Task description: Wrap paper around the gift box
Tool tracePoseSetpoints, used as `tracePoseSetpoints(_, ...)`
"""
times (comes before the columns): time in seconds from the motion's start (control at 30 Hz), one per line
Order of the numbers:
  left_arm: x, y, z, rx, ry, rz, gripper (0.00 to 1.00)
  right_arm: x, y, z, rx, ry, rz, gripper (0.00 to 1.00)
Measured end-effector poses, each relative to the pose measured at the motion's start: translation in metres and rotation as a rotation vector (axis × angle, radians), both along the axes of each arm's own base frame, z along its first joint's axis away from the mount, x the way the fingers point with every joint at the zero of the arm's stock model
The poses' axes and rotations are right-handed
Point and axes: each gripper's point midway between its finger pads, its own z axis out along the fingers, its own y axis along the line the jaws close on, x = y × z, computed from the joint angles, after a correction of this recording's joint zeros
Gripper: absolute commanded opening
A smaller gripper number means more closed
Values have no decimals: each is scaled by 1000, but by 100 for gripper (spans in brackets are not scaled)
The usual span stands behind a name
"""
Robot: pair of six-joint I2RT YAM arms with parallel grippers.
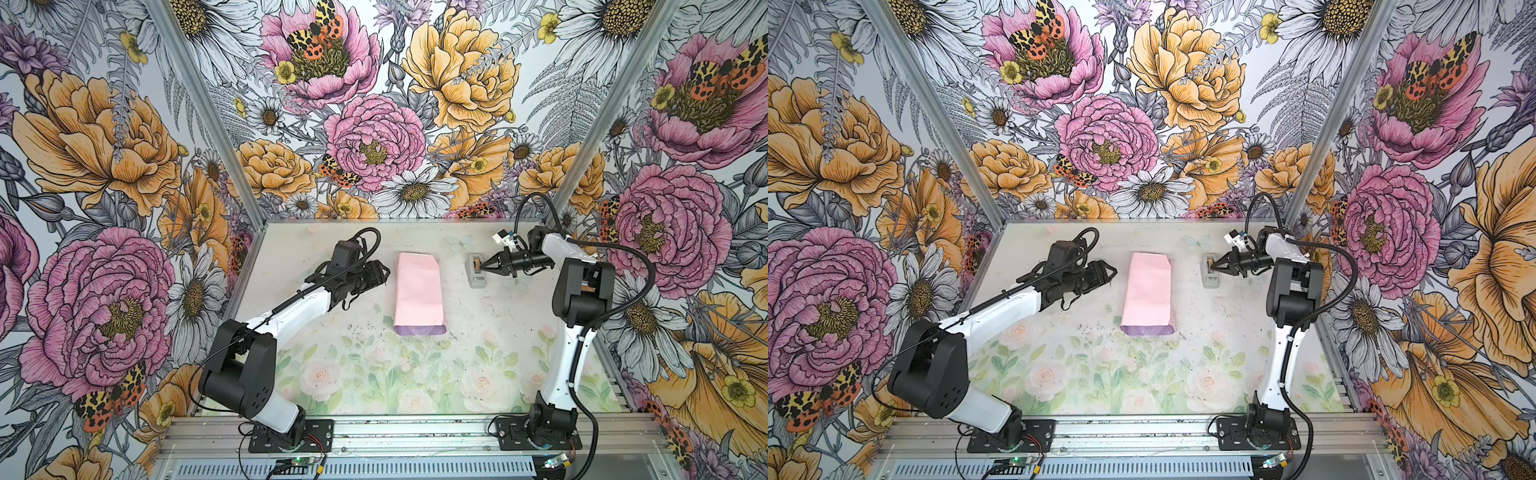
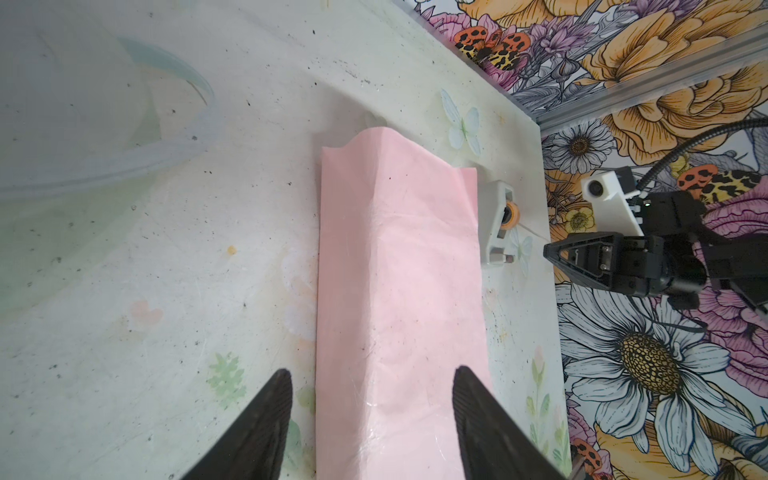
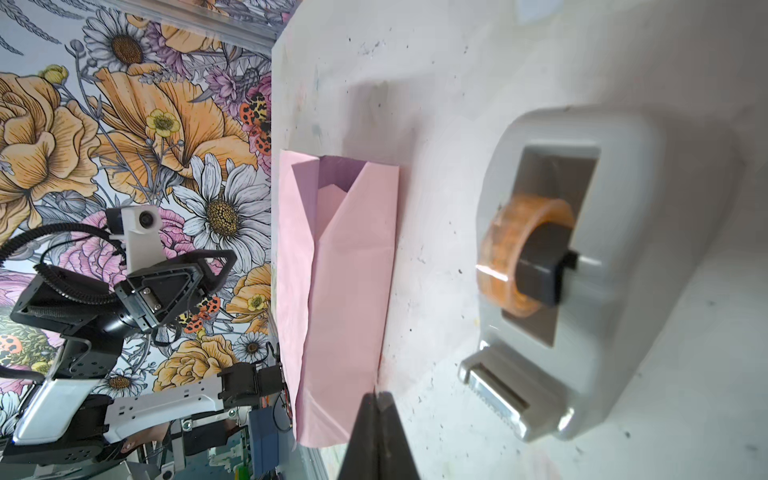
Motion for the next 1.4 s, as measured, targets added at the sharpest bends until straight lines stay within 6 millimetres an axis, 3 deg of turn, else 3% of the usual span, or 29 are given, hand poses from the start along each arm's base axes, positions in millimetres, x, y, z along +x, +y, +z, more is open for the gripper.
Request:
tracePoseSetpoints(0.27,-5,-1,1,-2,-5,-6,63,-35,1,-8,-62,68,-91,0)
tracePoseSetpoints(0.5,-7,-2,-1,0,0,-11,63,-49,1,-30,-76,113,-154,0)
tracePoseSetpoints(0.77,-10,-2,-5,4,8,-13,63,-56,1,-49,-87,145,-191,0)
tracePoseSetpoints(1.4,-11,-3,-6,3,7,-17,63,-53,-2,-67,-169,186,-255,0)
